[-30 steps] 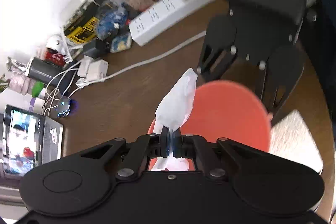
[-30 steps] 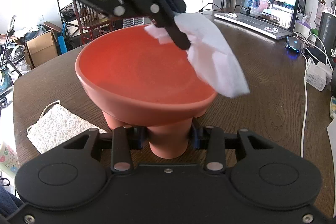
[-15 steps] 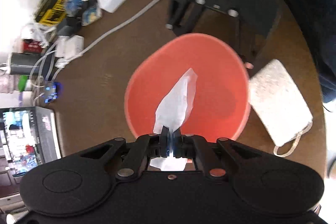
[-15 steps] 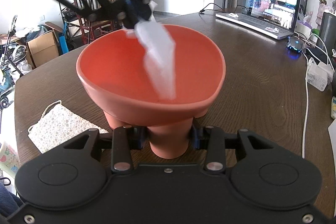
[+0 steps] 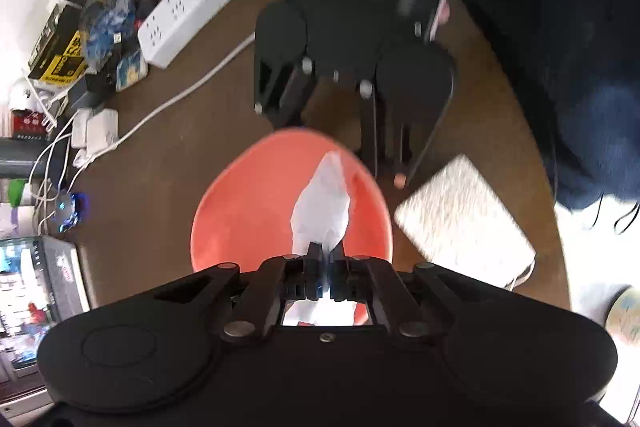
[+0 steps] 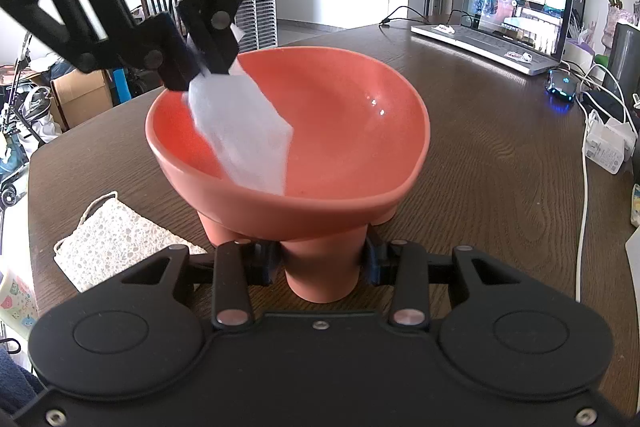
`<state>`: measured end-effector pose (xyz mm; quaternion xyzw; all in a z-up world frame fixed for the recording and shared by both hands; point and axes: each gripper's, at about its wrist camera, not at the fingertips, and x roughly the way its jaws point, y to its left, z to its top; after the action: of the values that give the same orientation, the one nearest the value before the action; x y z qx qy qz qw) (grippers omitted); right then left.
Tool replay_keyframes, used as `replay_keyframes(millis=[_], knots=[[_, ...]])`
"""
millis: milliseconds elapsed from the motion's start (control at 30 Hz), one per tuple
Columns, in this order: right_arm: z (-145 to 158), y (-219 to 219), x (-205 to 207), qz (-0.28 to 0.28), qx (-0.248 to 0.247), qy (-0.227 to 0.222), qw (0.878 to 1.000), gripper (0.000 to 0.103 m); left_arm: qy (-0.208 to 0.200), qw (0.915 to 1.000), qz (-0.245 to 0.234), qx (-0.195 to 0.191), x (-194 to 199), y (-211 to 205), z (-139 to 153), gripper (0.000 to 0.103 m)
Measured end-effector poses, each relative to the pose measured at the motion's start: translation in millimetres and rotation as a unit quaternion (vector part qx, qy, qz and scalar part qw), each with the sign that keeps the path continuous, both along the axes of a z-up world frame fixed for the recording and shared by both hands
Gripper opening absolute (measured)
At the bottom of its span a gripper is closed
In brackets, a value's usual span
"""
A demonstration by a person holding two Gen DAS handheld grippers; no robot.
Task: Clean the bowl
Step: 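Wipe the bowl's inner wall with the tissue in the left gripper, then rub the white tissue around the bowl's inner wall with the left gripper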
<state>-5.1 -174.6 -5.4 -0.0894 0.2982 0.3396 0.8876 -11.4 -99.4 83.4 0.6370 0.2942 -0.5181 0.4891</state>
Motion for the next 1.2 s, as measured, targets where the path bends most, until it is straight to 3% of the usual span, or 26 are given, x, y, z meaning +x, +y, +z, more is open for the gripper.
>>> replay_keyframes(millis=[333, 533, 733, 967, 1200], knots=[[0, 0, -1, 0.0, -0.001, 0.0, 1.0, 0.044, -0.002, 0.9991, 0.01, -0.041, 25, -32, -18, 0.003], [0, 0, 0, -0.001, 0.0, 0.001, 1.0, 0.044, -0.018, 0.9989, 0.036, -0.023, 49, -28, -28, 0.003], [0, -2, 1, 0.0, 0.002, 0.001, 1.0, 0.044, -0.027, 0.9982, 0.054, -0.007, 47, -1, -25, 0.003], [1, -5, 3, 0.003, 0.003, 0.002, 1.0, 0.044, -0.008, 0.9981, 0.061, -0.005, 25, 14, -18, 0.003], [0, -8, 6, 0.003, 0.001, 0.001, 1.0, 0.044, 0.049, 0.9958, 0.057, -0.053, 4, 3, -13, 0.003]])
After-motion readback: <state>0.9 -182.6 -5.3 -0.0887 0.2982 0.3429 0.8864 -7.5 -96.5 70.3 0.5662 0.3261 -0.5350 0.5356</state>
